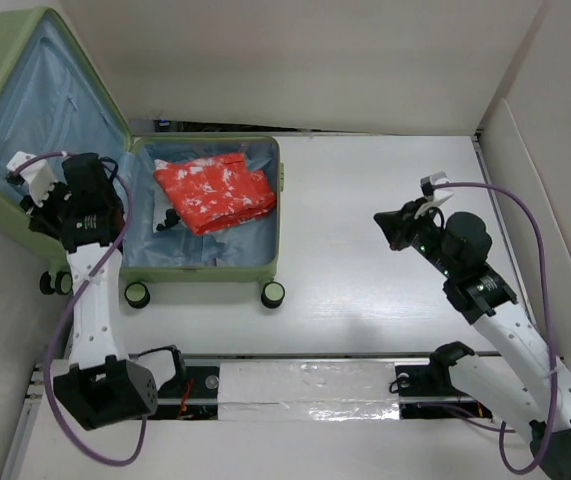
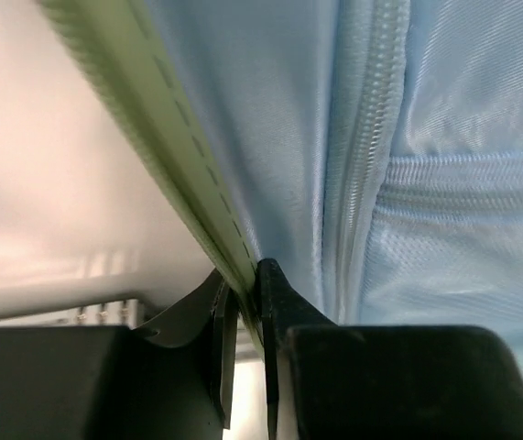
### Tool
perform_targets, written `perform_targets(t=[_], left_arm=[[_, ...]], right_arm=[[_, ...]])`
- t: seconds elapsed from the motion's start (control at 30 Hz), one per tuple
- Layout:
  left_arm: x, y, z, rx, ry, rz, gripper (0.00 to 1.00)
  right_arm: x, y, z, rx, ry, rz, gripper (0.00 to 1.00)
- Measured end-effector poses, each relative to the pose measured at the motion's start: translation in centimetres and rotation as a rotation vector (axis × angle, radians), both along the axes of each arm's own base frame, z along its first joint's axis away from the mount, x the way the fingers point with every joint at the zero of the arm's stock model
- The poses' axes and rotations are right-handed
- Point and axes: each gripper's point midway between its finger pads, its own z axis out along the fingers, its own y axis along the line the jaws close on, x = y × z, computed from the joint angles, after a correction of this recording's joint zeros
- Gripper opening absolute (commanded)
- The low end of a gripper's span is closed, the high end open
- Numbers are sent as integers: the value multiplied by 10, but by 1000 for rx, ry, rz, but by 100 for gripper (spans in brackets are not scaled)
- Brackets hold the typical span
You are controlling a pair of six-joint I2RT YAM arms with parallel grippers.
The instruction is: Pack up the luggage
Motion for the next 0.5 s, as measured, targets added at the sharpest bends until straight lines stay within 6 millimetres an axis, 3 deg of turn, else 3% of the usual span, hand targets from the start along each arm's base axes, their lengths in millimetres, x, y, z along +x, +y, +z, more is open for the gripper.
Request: perform_targets(t=[0.17, 0.3, 0.5], left_arm=[[16, -64, 18, -2, -73, -273, 0], [10, -103, 29, -31, -148, -541, 0], [7, -170, 24, -62, -158, -1065, 0]], right_arm=[[10, 7, -12, -19, 47, 8, 3], [16, 14, -24, -40, 89, 20, 2], [11, 35, -12, -40, 78, 55, 2]])
